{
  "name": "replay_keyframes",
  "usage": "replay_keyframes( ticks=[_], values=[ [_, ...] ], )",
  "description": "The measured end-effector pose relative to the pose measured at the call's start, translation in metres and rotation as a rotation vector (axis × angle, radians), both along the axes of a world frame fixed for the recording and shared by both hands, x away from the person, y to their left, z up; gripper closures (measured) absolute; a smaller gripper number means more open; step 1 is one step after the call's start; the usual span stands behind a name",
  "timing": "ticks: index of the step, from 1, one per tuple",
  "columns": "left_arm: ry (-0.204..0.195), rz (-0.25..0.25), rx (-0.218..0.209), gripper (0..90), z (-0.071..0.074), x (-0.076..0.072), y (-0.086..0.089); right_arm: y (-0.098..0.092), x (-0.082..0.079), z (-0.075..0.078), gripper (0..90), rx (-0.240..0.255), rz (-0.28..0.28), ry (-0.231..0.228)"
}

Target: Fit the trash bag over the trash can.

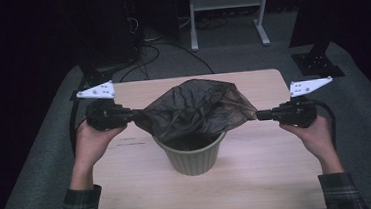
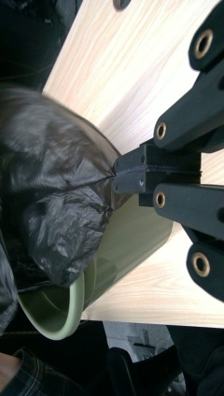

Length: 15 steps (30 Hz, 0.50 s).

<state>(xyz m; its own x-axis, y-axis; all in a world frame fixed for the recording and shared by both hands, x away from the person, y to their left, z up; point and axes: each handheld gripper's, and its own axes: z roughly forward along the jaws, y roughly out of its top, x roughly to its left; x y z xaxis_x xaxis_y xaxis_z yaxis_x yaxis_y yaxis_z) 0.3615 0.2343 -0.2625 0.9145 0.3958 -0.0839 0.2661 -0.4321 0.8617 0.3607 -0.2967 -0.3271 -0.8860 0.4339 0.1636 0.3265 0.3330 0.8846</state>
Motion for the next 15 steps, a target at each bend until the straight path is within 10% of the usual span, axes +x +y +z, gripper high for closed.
replay_keyframes(
  ticks=[15],
  values=[
    [0.071,0.12,-0.053,81.7,-0.041,-0.001,0.052,-0.033,-0.016,-0.019,89.9,-0.038,-0.06,0.04]
  ],
)
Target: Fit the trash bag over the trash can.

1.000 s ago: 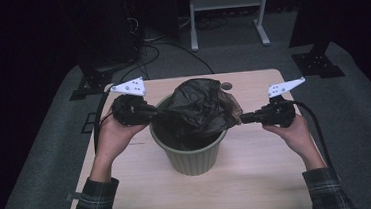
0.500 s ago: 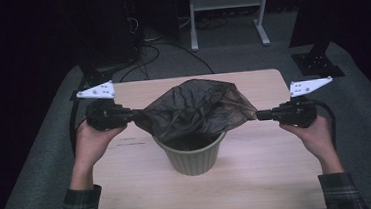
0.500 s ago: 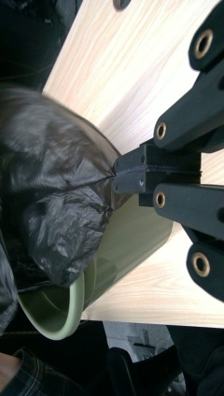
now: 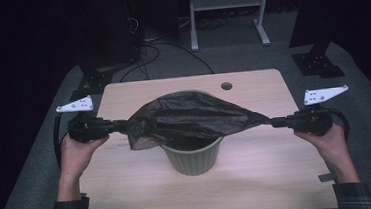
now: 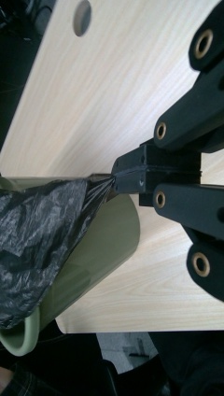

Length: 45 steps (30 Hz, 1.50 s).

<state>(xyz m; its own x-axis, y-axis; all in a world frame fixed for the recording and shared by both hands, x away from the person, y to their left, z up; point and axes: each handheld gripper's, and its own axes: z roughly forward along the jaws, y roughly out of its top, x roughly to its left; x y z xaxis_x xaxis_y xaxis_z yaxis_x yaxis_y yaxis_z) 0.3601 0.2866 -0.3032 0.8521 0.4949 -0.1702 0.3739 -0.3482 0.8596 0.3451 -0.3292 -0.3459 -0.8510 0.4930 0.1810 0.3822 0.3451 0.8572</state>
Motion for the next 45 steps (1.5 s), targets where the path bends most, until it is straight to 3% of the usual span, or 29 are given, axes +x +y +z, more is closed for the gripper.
replay_keyframes(
  ticks=[2,5,7,14,19,25,27,33,40,42,45],
  values=[
    [-0.027,0.001,-0.022,72.3,0.004,-0.004,0.002,0.0,0.0,-0.002,89.5,-0.002,0.002,0.004],
    [-0.074,0.0,-0.03,62.6,0.018,-0.012,0.003,0.0,-0.001,0.002,76.2,0.01,0.004,-0.01],
    [-0.104,0.008,-0.028,57.0,0.028,-0.017,0.005,-0.001,-0.002,0.007,72.4,0.011,-0.01,-0.019],
    [-0.171,-0.026,-0.032,51.2,0.056,-0.029,-0.003,-0.009,-0.007,0.017,67.0,0.035,-0.021,-0.045],
    [-0.187,-0.112,-0.041,48.9,0.064,-0.036,-0.024,-0.003,-0.007,0.018,65.1,0.03,-0.013,-0.048],
    [-0.18,-0.191,-0.034,48.4,0.057,-0.04,-0.049,0.008,-0.005,0.019,64.5,0.039,0.012,-0.05],
    [-0.166,-0.226,-0.029,48.3,0.048,-0.042,-0.06,0.013,-0.004,0.021,64.4,0.047,0.023,-0.056],
    [-0.143,-0.261,-0.013,44.7,0.034,-0.043,-0.072,0.026,0.0,0.026,64.2,0.047,0.051,-0.067],
    [-0.144,-0.256,0.066,37.8,0.018,-0.042,-0.082,0.046,0.002,0.031,62.2,0.064,0.095,-0.074],
    [-0.144,-0.25,0.087,40.8,0.015,-0.041,-0.082,0.051,0.002,0.032,61.3,0.057,0.105,-0.078],
    [-0.128,-0.242,0.117,54.8,0.011,-0.038,-0.081,0.059,0.003,0.036,60.9,0.056,0.121,-0.084]
  ],
)
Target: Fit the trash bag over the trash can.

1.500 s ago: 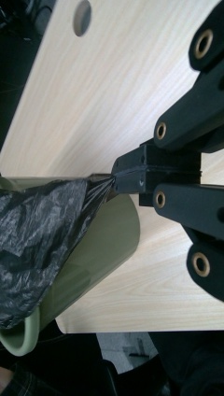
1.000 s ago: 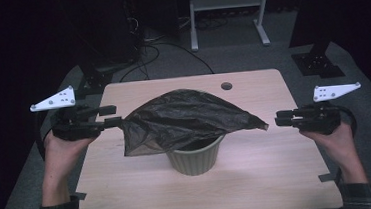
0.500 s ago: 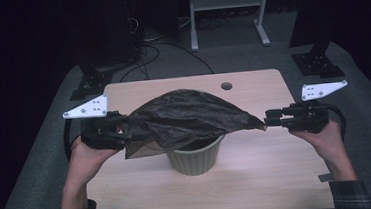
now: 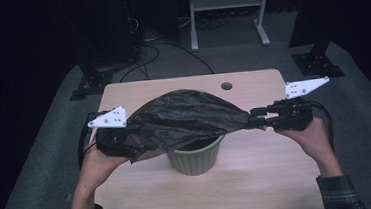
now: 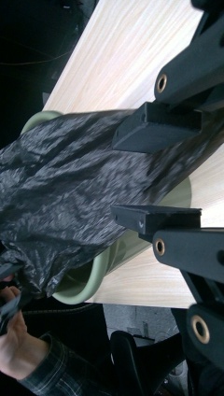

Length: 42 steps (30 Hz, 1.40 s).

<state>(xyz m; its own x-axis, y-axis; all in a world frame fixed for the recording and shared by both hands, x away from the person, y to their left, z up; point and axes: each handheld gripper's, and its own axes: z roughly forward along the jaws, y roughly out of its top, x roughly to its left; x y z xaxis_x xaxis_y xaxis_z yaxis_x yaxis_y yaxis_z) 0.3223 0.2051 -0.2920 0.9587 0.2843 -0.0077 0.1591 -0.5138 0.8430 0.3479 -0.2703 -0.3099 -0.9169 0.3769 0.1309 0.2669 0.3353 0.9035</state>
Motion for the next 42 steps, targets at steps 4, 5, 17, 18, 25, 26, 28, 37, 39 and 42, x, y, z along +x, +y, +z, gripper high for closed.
replay_keyframes(
  ticks=[4,5,17,18,25,26,28,37,39,42],
  values=[
    [0.025,0.004,-0.002,79.2,-0.001,0.007,0.003,0.008,0.0,0.004,59.9,-0.004,0.024,-0.009],
    [0.028,0.008,-0.013,84.1,0.0,0.009,0.004,0.01,-0.001,0.004,59.4,-0.005,0.028,-0.012],
    [0.021,0.059,-0.159,89.3,0.021,0.031,0.008,0.035,-0.005,0.012,54.8,0.0,0.094,-0.033],
    [0.018,0.064,-0.163,89.4,0.022,0.033,0.007,0.038,-0.004,0.013,54.6,0.001,0.102,-0.035],
    [0.023,0.073,-0.182,89.5,0.027,0.041,0.001,0.073,0.001,0.019,54.6,-0.002,0.165,-0.047],
    [0.02,0.072,-0.184,89.5,0.027,0.041,0.001,0.077,0.001,0.019,54.6,-0.002,0.173,-0.047],
    [0.018,0.076,-0.189,89.6,0.029,0.042,0.001,0.087,0.002,0.02,54.6,-0.009,0.186,-0.051],
    [0.005,0.078,-0.211,89.6,0.036,0.042,0.004,0.117,0.007,0.019,60.3,-0.059,0.19,-0.089],
    [0.002,0.078,-0.218,89.6,0.037,0.042,0.004,0.116,0.009,0.019,68.2,-0.073,0.169,-0.09],
    [0.004,0.082,-0.224,89.7,0.038,0.042,0.006,0.113,0.012,0.017,79.3,-0.111,0.133,-0.106]
  ],
)
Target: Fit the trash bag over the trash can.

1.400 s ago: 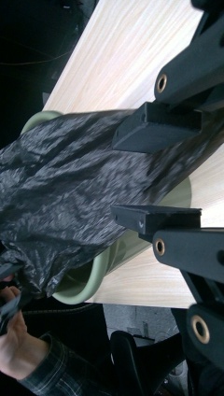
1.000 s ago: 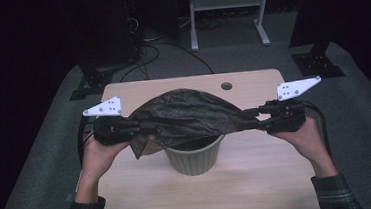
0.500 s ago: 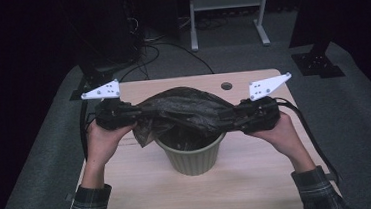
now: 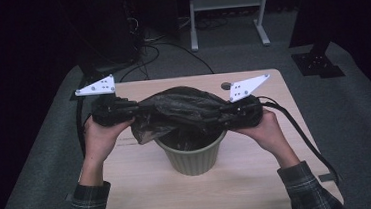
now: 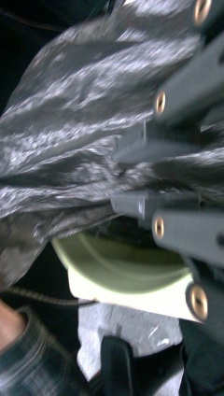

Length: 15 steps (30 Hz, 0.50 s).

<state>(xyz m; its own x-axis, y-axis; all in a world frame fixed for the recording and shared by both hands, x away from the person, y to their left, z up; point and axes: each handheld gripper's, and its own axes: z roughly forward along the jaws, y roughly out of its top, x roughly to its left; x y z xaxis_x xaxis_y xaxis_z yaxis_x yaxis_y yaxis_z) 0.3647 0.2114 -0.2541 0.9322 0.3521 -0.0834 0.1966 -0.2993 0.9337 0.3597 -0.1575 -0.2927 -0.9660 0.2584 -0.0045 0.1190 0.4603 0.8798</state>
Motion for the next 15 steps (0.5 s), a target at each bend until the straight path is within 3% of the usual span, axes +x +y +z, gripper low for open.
replay_keyframes(
  ticks=[3,8,15],
  values=[
    [0.001,0.006,-0.004,89.8,0.0,0.001,0.002,-0.005,0.003,0.0,89.6,0.005,-0.021,-0.007],
    [0.005,0.018,0.005,89.8,-0.003,0.007,0.002,-0.014,0.012,0.003,89.9,0.054,-0.058,-0.005],
    [0.018,0.041,-0.004,89.8,-0.014,0.031,0.004,-0.019,0.039,0.011,89.8,0.112,-0.103,0.002]
  ],
)
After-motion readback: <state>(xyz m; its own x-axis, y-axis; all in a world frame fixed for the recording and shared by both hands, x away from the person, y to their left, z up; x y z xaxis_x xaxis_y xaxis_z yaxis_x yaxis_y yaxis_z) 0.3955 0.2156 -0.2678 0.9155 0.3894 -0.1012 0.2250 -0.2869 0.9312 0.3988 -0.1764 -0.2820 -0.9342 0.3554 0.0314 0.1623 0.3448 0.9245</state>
